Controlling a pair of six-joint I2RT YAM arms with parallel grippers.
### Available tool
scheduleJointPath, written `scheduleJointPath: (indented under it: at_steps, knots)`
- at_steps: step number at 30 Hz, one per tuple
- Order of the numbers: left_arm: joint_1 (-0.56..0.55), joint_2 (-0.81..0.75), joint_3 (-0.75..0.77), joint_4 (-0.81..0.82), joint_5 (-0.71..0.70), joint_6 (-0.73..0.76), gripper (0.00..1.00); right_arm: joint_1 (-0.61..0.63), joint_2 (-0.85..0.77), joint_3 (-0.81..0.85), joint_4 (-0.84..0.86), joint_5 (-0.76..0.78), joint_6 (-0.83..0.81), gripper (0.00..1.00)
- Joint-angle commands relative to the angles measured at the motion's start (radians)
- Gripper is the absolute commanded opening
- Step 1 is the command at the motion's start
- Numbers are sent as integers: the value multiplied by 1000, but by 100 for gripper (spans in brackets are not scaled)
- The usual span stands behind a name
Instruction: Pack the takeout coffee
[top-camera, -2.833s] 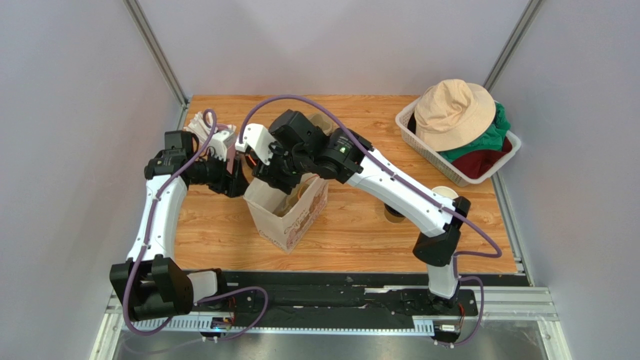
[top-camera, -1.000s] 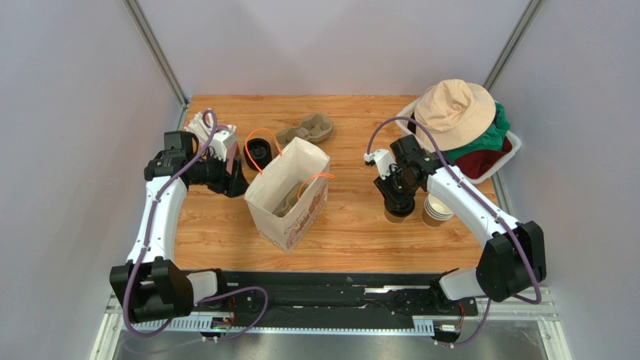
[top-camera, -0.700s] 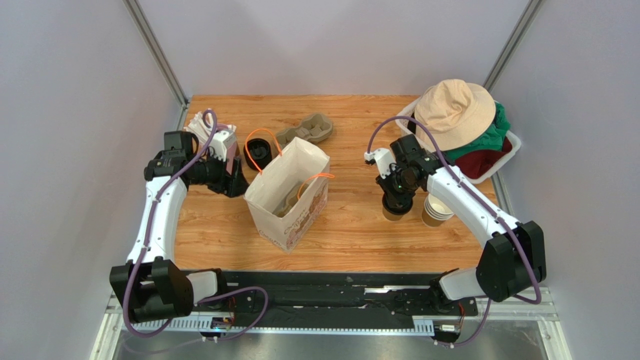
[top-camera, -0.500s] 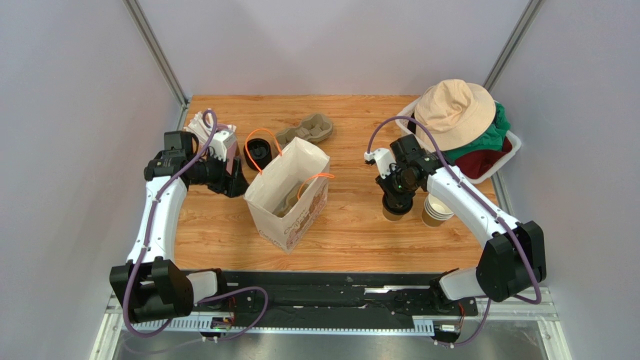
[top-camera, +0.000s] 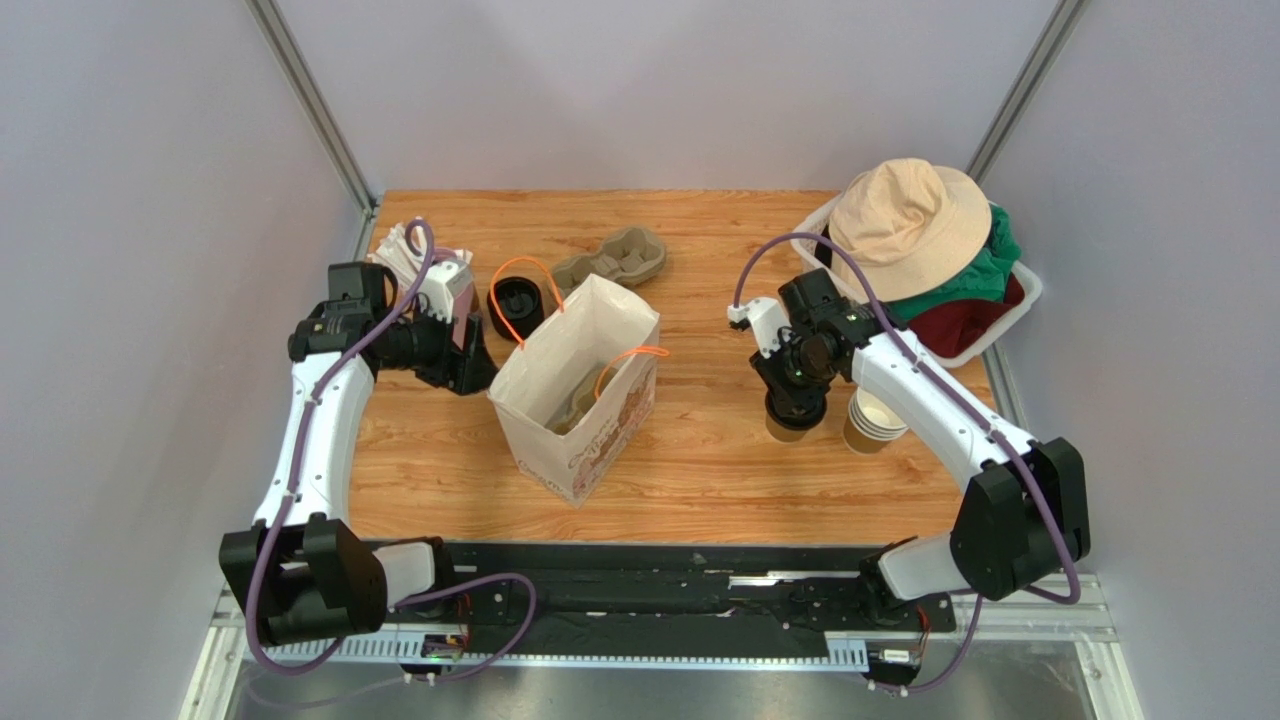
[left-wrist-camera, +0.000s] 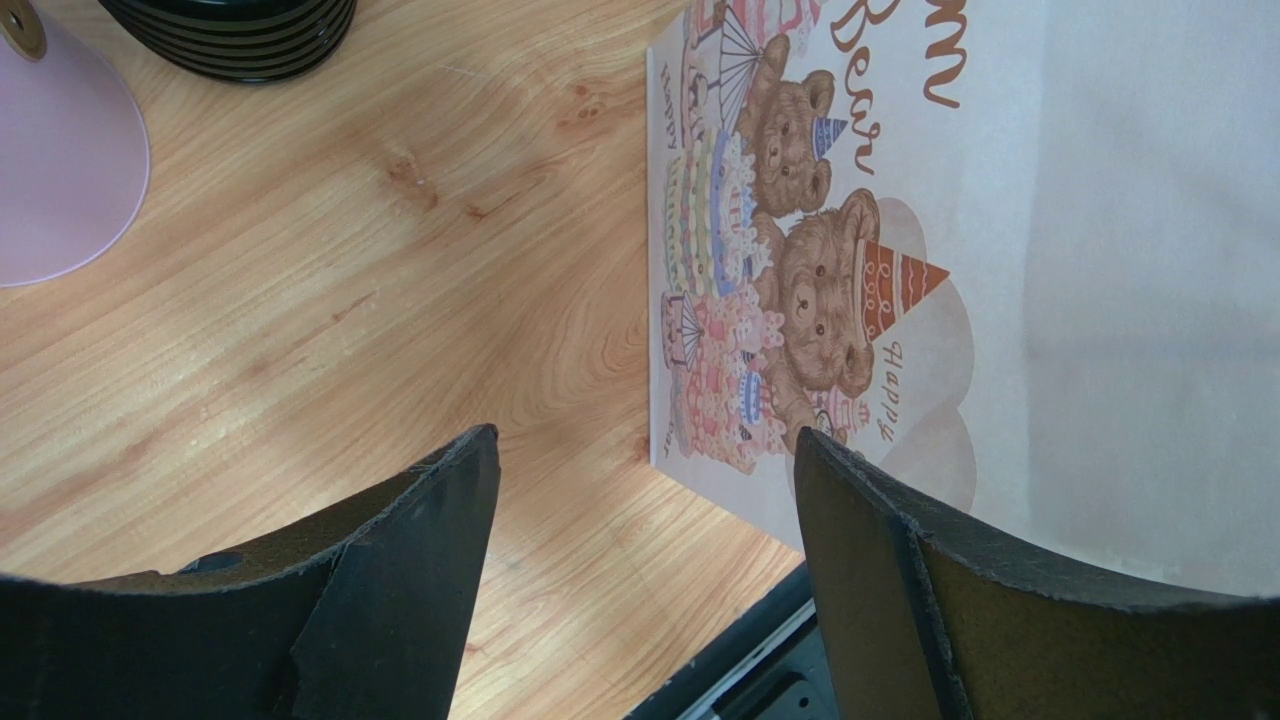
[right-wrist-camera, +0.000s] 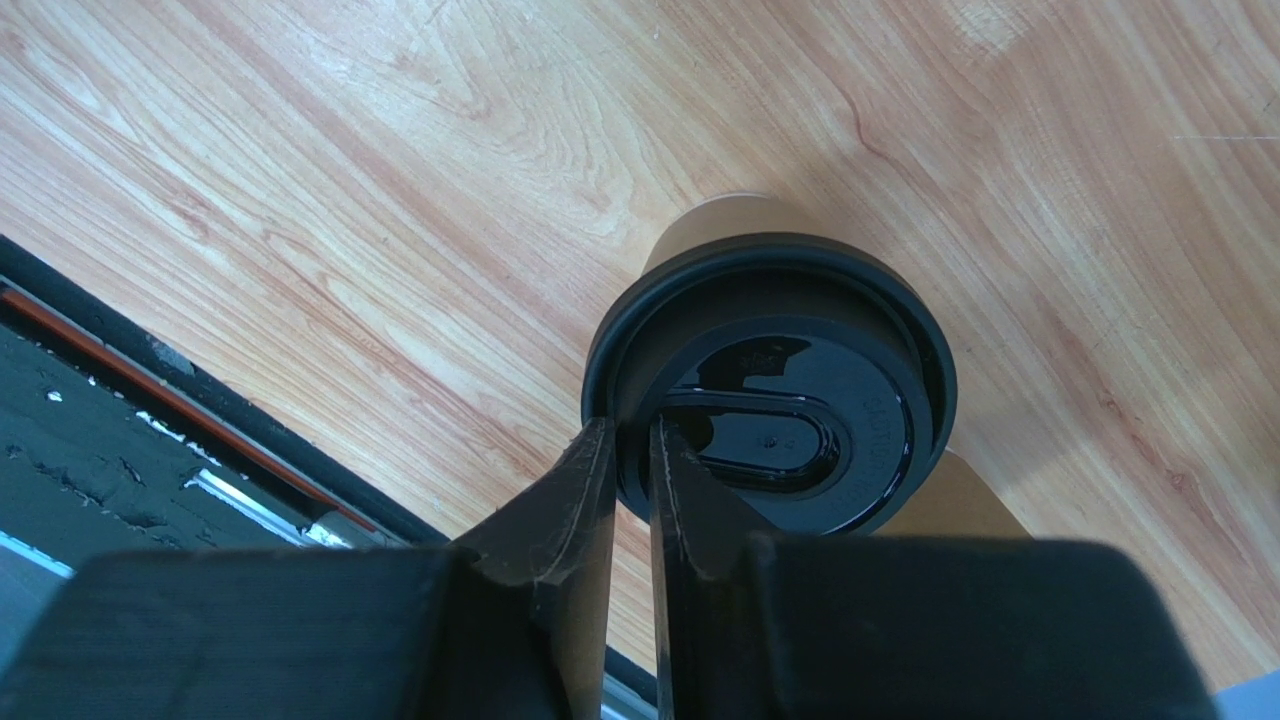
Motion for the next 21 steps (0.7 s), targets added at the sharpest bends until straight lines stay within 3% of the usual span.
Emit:
scheduleJointPath:
  at_steps: [1, 5, 8, 12, 21]
  knots:
    - [6, -19, -7, 20, 11, 13, 81, -4, 12, 2, -2, 8, -1, 17]
    - [6, -20, -7, 20, 11, 15, 81, -4, 10, 3, -3, 6, -1, 14]
    - [6, -18, -7, 19, 11, 15, 81, -2, 9, 14, -8, 9, 1, 1]
    - [6, -20, -7, 20, 10, 15, 81, -4, -2, 63, -49, 15, -9, 0]
    - [6, -24, -7, 20, 13, 16, 81, -4, -63, 435, -222, -14, -33, 0]
